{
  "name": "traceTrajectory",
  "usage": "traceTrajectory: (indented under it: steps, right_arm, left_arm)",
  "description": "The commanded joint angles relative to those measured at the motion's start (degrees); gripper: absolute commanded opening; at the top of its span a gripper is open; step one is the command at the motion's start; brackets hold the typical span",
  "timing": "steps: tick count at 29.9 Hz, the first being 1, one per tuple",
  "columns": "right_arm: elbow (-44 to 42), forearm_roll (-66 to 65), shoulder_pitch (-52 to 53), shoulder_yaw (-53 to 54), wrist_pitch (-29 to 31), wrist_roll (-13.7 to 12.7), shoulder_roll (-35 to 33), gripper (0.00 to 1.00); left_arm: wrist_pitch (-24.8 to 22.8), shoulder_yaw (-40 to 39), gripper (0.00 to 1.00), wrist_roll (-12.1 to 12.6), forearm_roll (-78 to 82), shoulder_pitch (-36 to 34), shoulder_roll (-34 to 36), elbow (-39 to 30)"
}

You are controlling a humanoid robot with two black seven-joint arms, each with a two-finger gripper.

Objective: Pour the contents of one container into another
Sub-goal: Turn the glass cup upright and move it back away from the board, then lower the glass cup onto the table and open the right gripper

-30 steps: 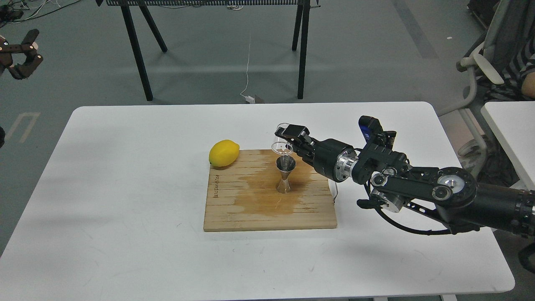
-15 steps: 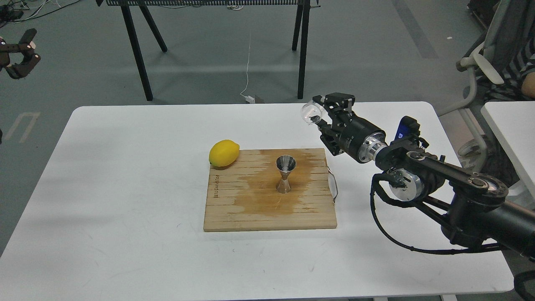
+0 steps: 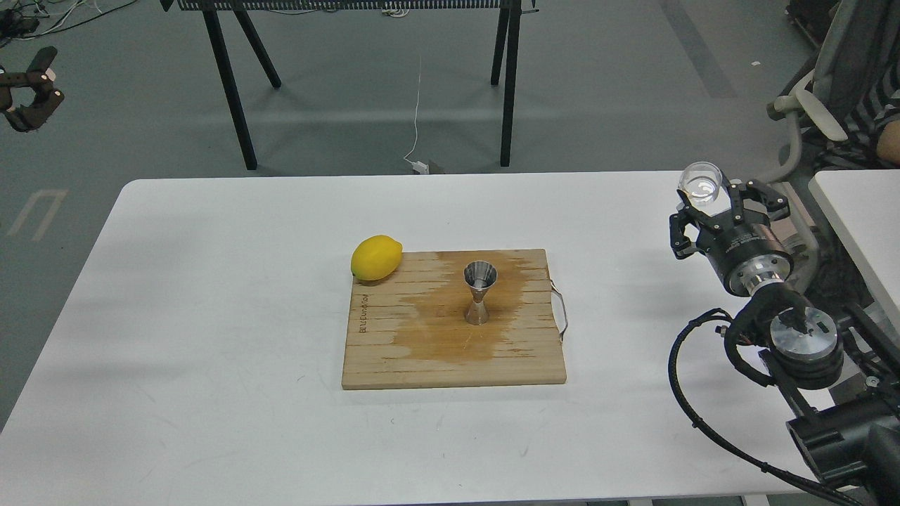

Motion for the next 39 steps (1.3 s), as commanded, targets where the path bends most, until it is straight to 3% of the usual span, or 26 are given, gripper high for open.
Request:
traceTrajectory:
  steps: [1, 15, 24, 29, 39]
  right_arm:
    - [-0.3, 2.8, -2.4, 3.5, -0.8, 0.4, 2.3, 0.14]
    - [-15.6, 3.9, -1.5, 10.7, -0.5, 0.6, 12.4, 0.15]
    - [-20.9, 5.8, -0.1, 9.6, 9.8, 0.0, 14.1, 0.15]
    - [-20.9, 5.8, 0.8, 9.6, 9.9, 0.0, 15.6, 0.15]
    - [-22.5, 5.8, 1.1, 9.6, 8.4, 0.7, 15.6, 0.33]
  left_arm:
    - [0.0, 0.0, 1.0, 0.0, 0.0, -0.1, 0.0, 0.0]
    - [0.0, 0.0, 1.0, 0.1, 0.0, -0.2, -0.2, -0.5]
    - [0.0, 0.0, 1.0, 0.1, 0.0, -0.3, -0.2, -0.6]
    - [0.0, 0.0, 1.0, 0.1, 0.0, -0.3, -0.1, -0.7]
    - [0.0, 0.0, 1.0, 0.1, 0.0, -0.3, 0.4, -1.9]
